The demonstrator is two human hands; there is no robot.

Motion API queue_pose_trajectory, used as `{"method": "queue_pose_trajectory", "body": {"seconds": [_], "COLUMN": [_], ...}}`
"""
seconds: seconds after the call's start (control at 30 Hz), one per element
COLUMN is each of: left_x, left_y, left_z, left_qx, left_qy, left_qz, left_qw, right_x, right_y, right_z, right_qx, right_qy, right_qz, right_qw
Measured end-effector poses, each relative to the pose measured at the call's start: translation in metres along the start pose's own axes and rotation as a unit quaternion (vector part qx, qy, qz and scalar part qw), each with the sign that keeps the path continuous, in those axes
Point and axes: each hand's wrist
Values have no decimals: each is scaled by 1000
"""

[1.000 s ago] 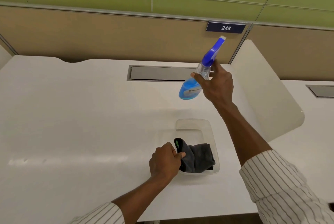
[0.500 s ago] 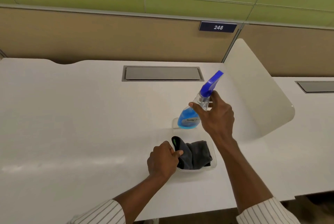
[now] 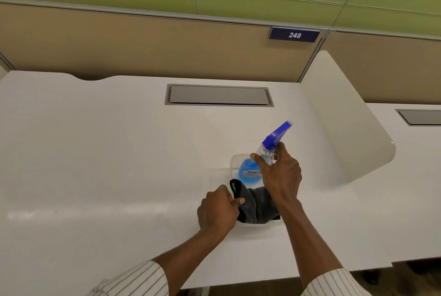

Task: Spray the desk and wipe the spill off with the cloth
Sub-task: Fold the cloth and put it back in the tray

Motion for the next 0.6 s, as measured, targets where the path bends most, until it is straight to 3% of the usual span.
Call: {"method": "queue_pose_trajectory", "body": {"seconds": [0.6], "left_x": [0], "left_y": [-1], "left_z": [1], "left_qx": [-6], "left_qy": [-6], "left_qz": [9], "left_qw": [1000], "right_x": [-5], "right_y": [-9], "right_z": [0], "right_qx": [-6], "right_qy": [-21], "right_qz": [-25], "right_qw": [999]}}
Point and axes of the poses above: each hand's wrist, its own z-axis towards the middle knuckle, its own y-axis out of the back of the hand, x = y × z, and after that the axes turned 3 degrees about -x, right-handed
